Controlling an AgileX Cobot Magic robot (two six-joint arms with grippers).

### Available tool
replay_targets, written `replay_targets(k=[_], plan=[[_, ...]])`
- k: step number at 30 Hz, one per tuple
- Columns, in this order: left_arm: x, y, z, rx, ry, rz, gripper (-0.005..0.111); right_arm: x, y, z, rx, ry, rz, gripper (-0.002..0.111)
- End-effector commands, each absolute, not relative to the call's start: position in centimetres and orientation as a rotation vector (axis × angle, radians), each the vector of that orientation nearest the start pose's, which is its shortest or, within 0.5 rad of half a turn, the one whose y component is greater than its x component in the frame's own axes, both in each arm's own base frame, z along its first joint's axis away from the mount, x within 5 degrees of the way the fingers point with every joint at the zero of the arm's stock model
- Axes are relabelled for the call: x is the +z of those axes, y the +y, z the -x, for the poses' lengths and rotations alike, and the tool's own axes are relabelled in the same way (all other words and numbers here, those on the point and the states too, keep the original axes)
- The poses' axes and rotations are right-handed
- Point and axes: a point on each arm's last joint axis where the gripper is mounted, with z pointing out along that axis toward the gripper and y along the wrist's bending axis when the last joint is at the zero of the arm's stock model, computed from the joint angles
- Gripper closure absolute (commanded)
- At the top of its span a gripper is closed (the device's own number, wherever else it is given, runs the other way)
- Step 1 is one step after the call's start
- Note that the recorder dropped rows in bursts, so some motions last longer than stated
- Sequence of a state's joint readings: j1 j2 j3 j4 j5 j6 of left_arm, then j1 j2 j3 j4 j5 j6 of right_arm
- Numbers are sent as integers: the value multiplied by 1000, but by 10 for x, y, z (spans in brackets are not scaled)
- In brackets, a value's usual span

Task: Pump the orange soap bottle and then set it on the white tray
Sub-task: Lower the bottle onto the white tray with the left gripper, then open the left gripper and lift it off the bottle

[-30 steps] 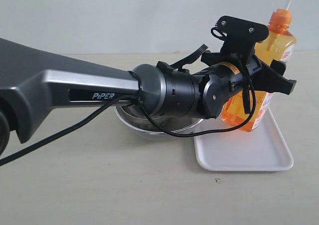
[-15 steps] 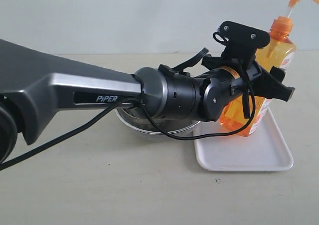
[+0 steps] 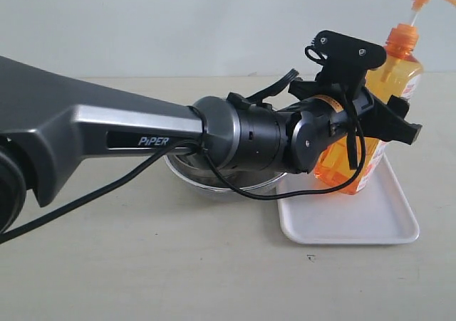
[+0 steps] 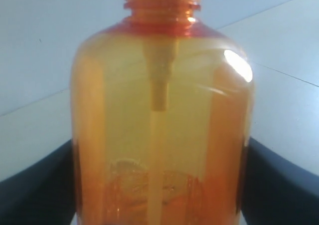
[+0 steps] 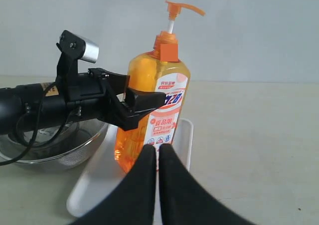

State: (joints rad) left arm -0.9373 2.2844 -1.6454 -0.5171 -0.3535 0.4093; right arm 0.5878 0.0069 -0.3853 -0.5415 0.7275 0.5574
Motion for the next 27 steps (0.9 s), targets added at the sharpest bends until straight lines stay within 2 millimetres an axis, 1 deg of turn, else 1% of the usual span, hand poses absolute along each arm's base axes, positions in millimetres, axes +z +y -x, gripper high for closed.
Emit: replay_targets(k=[1,3,10,12,16,20,23,27], plan=[[196,-415,-326,-595,1677,-554,31,283,-18,-29,223,1720,149,108],[195,-413,-327,-611,1705,-506,30,283,-18,-29,223,1720,149,108],[196,-413,-326,-623,1727,-510,29,283,-18,-29,219,1718,150,108],[201,-413,-324,-634,1741,-525,29,283,-18,-29,219,1718,150,108],[219,-412,-320,-633,1727,-578,29,283,-18,-29,219,1718,150,108],[235,-409,-317,-639,1703,-589,29,283,-18,-29,219,1718,150,108],[240,-408,-317,-630,1687,-598,29,283,-18,-29,219,1718,150,108],[239,-408,-316,-629,1702,-623,29,283,-18,-29,219,1718,150,108]])
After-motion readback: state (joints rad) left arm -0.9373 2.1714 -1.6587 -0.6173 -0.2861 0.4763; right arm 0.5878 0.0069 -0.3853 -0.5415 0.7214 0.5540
